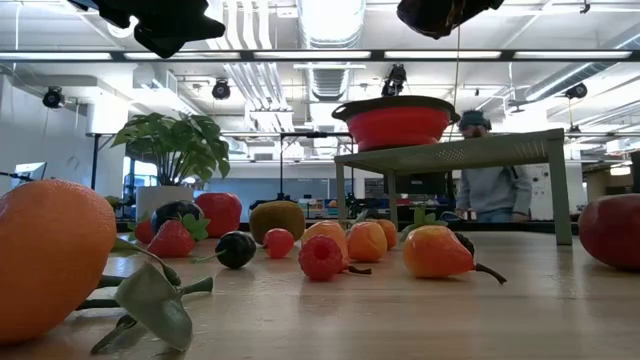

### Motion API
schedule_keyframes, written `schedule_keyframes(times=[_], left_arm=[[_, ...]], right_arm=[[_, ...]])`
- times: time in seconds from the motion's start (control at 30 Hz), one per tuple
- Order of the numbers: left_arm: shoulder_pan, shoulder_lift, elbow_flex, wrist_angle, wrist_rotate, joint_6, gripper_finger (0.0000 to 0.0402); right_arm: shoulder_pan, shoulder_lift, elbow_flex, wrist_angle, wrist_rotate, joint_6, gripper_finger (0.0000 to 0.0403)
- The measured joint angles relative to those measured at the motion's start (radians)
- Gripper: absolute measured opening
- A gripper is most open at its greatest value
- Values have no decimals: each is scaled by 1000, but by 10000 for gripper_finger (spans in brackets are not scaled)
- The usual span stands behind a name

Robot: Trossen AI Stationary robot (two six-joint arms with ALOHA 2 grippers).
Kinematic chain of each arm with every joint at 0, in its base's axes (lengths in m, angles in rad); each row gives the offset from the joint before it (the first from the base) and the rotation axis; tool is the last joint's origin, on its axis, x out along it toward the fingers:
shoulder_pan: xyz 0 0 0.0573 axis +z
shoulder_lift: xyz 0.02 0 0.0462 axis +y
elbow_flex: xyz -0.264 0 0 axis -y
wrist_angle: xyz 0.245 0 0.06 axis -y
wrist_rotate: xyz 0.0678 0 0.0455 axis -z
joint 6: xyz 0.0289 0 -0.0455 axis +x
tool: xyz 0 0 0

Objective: Pick & Place Fruit
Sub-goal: Put the dark red apple into the red gray colander on the shelf

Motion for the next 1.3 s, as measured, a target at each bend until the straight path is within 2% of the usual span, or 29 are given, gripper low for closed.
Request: schedule_keyframes(times=[0.13, 0.4, 0.67, 0.93, 1.17, 1.3], left_arm=[[0, 0, 0, 0, 0, 0, 197], [0, 0, 0, 0, 0, 0, 197], [0, 0, 0, 0, 0, 0, 197], [0, 0, 0, 0, 0, 0, 197], [0, 0, 0, 0, 0, 0, 197], [0, 0, 0, 0, 0, 0, 197]], right_arm=[[0, 0, 0, 0, 0, 0, 299], [0, 0, 0, 0, 0, -7, 277], [0, 0, 0, 0, 0, -7, 298], [-8, 0, 0, 0, 0, -7, 277], [-85, 5, 0, 7, -12, -22, 297], [-150, 6, 0, 26, -54, -56, 292]])
